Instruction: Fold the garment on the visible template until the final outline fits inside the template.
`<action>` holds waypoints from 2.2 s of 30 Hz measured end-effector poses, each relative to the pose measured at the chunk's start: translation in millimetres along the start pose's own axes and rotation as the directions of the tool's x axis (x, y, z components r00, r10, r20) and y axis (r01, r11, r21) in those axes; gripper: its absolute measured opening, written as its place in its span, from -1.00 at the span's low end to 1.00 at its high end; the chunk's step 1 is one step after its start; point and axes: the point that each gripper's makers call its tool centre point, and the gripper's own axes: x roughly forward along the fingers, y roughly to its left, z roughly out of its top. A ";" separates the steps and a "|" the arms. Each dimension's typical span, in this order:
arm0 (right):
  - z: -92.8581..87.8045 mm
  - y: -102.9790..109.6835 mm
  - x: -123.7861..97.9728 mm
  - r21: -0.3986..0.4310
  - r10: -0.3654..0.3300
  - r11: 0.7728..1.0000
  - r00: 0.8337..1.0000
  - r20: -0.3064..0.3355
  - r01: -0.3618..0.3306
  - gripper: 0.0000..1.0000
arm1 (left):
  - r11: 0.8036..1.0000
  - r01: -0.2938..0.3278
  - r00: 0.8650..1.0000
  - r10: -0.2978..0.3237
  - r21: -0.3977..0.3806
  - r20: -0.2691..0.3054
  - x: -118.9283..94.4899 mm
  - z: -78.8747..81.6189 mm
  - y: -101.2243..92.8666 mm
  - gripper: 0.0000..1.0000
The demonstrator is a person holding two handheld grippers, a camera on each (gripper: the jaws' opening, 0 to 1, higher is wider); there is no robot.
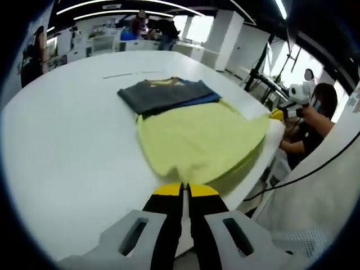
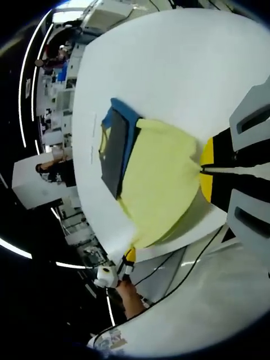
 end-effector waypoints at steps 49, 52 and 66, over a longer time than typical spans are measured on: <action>133.4 -65.4 13.5 -0.023 -0.070 0.997 0.985 0.157 0.074 -1.00 | 0.999 -0.043 0.982 0.043 -0.006 0.182 16.3 119.0 59.5 -1.00; 138.6 -67.8 14.3 -0.029 -0.074 0.996 0.985 0.157 0.079 -1.00 | 0.999 -0.044 0.981 0.043 -0.002 0.190 17.9 127.6 62.2 -1.00; 167.9 -82.3 15.5 -0.048 -0.096 0.993 0.978 0.184 0.106 -1.00 | 0.998 -0.054 0.972 0.051 0.009 0.230 22.2 159.9 76.3 -1.00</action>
